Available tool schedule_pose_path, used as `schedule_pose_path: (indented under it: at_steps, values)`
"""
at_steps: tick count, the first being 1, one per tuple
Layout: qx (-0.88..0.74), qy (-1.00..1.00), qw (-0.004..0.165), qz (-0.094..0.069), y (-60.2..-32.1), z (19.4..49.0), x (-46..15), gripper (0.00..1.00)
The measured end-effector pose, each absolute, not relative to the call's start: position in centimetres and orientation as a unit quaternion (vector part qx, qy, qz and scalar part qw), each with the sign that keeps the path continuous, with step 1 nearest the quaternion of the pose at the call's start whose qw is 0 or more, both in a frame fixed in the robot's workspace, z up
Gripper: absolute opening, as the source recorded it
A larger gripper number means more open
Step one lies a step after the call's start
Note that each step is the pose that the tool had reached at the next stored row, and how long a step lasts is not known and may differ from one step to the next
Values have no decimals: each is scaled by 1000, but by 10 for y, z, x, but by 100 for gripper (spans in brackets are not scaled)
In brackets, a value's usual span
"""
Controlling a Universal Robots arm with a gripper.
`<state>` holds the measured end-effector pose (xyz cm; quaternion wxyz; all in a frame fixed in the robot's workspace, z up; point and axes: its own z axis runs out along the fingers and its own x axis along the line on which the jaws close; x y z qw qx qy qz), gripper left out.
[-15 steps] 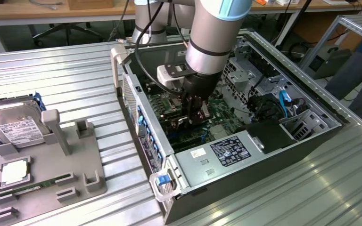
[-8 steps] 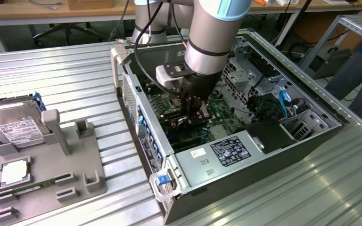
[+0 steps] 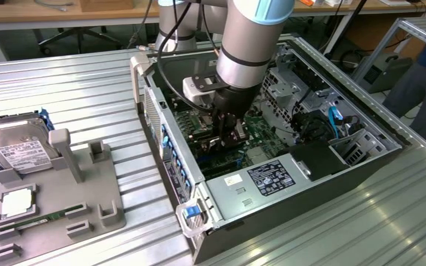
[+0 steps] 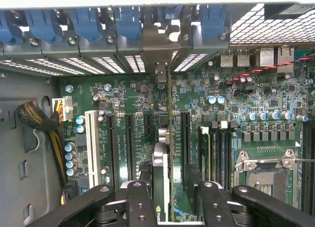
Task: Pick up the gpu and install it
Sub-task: 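Insert the gpu into the slot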
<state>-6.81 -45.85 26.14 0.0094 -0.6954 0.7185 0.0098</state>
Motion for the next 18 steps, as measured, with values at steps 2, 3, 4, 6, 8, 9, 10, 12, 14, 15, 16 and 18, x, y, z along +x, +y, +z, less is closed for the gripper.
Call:
schedule_pose_path:
  at_steps: [2, 3, 4, 6, 8, 9, 10, 12, 14, 15, 16, 18]
  values:
    - [-695, 718, 9, 10, -458, 261, -68, 41]
    - [-695, 718, 9, 10, -458, 261, -68, 39]
    - [-695, 718, 9, 10, -459, 261, -68, 33]
    - [-695, 718, 9, 10, -459, 261, -68, 27]
    - [-695, 718, 9, 10, -458, 261, -68, 27]
    - [-695, 718, 9, 10, -458, 261, -68, 27]
    - [-695, 718, 9, 10, -459, 261, -68, 27]
    - [-695, 719, 9, 10, -459, 261, -68, 27]
    - [-695, 719, 9, 10, -459, 261, -69, 27]
    - [-695, 718, 9, 10, -459, 261, -69, 27]
    - [-695, 718, 9, 10, -458, 261, -69, 27]
    - [-695, 718, 9, 10, -459, 261, -69, 27]
